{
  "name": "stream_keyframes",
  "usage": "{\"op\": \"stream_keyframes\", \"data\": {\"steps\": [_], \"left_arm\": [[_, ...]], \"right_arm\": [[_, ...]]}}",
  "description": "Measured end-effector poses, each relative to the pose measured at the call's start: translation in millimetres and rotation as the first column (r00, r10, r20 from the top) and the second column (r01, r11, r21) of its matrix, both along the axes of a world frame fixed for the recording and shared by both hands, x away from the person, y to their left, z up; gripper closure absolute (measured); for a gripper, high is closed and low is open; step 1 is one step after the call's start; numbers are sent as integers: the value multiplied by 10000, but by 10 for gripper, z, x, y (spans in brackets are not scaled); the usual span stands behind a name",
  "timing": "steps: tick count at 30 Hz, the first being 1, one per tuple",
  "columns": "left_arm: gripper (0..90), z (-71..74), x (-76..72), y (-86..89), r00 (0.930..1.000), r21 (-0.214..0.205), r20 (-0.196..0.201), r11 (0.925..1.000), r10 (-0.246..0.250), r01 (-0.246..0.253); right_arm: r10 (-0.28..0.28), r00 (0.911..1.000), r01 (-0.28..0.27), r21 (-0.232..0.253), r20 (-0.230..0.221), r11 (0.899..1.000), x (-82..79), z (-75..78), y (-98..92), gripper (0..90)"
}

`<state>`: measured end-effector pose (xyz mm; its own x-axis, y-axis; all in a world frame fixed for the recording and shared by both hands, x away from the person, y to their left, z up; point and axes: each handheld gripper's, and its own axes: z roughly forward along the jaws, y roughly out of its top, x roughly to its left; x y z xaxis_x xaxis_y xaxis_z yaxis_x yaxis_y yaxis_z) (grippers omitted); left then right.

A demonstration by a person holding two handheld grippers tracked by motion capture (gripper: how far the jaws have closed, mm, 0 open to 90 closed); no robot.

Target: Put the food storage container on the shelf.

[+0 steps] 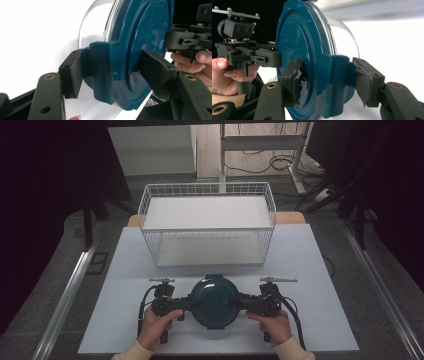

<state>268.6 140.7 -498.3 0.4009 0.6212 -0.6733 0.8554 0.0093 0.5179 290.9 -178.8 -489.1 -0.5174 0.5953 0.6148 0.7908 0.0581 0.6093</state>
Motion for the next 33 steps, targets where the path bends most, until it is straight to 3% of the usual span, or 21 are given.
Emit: {"op": "stream_keyframes", "data": {"steps": [11, 17, 25, 33], "left_arm": [[376, 230, -61, 22, 9948, 43, 1006, 9999, -132, 129], [375, 338, -38, 36, 9909, 189, 1336, 9997, -190, 167], [375, 545, 77, 94, 9865, 17, 1627, 9998, -178, 178], [376, 875, 214, 148, 9787, 126, 2048, 9999, -136, 113]], "right_arm": [[212, 9925, -199, -118, 1206, 9997, -65, 267, 12, 433], [246, 9892, -231, -118, 1444, 9997, -58, 362, 27, 433], [263, 9806, -233, -177, 1942, 9996, 29, 576, 76, 433], [355, 9686, -324, -164, 2461, 9993, 185, 895, 134, 434]]}}
